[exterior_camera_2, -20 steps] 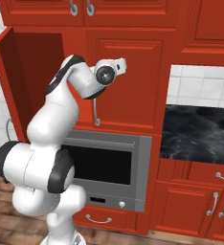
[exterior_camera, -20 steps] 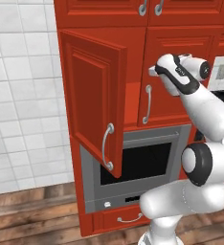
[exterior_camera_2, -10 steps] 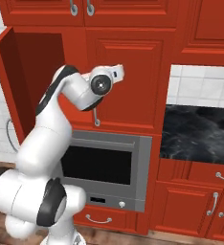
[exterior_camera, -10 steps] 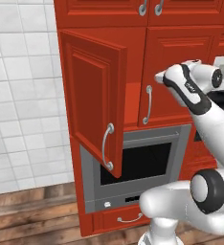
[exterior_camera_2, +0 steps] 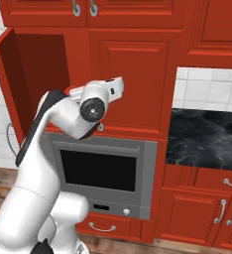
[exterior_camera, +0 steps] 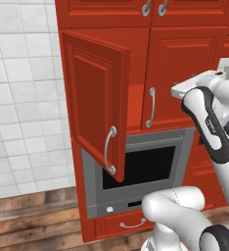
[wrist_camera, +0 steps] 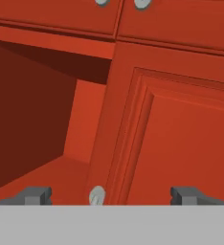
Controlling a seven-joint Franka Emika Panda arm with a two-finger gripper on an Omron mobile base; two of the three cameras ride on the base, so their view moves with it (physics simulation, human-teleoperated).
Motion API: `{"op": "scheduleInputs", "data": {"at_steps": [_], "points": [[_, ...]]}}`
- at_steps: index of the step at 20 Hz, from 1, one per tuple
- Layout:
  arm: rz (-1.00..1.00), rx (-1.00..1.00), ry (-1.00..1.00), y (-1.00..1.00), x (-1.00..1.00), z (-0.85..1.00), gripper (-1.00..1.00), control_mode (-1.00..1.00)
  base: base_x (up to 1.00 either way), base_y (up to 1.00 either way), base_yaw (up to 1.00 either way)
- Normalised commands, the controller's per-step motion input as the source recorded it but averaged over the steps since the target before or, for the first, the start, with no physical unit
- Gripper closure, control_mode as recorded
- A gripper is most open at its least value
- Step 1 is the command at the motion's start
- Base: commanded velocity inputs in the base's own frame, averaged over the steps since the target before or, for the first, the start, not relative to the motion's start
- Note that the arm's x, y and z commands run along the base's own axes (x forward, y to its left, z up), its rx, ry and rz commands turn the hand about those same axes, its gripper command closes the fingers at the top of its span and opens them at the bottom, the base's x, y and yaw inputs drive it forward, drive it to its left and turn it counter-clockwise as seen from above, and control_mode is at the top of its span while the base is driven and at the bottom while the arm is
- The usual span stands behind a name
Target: Close all open cabinet doors.
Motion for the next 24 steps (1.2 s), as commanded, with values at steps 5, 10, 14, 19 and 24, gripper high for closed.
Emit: {"op": "scheduleInputs", "data": {"at_steps": [5, 10, 14, 19, 24], "points": [[-0.01, -0.08, 0.15, 0.00, -0.85, 0.43, -1.00, -1.00, 0.00, 0.00, 0.00], [-0.07, -0.18, 0.31, 0.04, -0.58, 0.42, -1.00, -1.00, 0.00, 0.00, 0.00], [-0.14, -0.23, 0.31, 0.01, -0.59, 0.13, -1.00, -1.00, 0.00, 0.00, 0.00], [-0.08, -0.28, 0.05, 0.00, -0.72, -0.01, -1.00, -1.00, 0.00, 0.00, 0.00], [-0.01, -0.29, -0.07, 0.07, -0.77, -0.08, -1.00, -1.00, 0.00, 0.00, 0.00]]}}
